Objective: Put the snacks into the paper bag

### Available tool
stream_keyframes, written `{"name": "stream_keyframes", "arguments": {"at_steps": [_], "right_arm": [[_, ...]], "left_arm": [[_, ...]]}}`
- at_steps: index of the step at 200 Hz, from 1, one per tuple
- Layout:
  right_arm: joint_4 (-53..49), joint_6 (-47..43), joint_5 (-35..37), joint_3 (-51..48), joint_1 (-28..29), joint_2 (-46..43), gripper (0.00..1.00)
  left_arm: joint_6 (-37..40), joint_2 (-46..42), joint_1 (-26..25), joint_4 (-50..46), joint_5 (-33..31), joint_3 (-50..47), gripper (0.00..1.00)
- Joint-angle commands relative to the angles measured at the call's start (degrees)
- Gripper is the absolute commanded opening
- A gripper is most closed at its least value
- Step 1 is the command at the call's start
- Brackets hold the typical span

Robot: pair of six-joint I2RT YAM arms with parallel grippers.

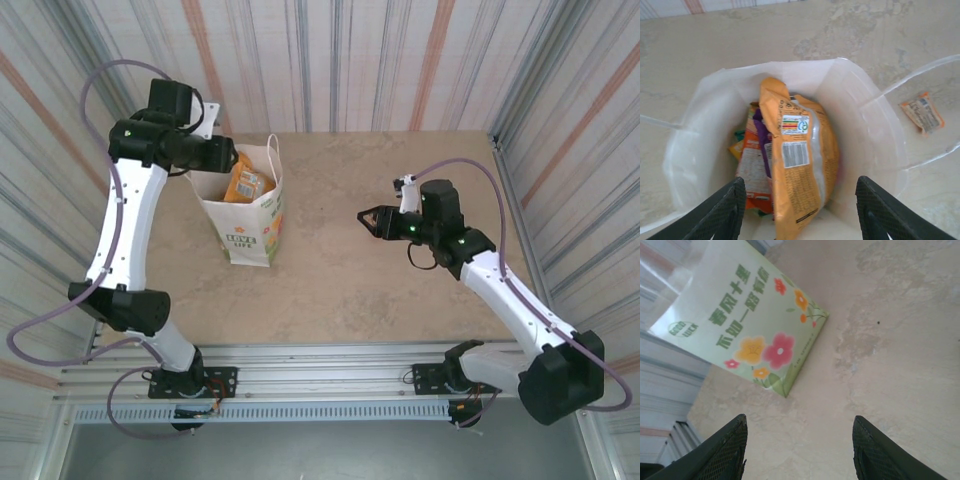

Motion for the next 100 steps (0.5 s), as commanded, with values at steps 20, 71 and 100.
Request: {"name": "stream_keyframes", "arguments": {"at_steps": [20, 71, 100], "right_arm": [[-14.75, -4.82, 11.44, 7.73, -0.40, 7.12, 0.57], [-27.50, -11.06, 21.00, 18.58, -0.55, 22.87, 0.65], [-32.54, -14.39, 23.51, 25.51, -0.92, 32.90, 0.72]], "left_arm": [[-3.46, -2.90, -2.45, 3.17, 4.37, -3.76, 0.62], [-5.04, -5.89, -2.86, 4.30, 4.74, -6.25, 0.61], [-5.03, -6.53, -2.85, 3.93, 4.20, -6.95, 0.61]]}}
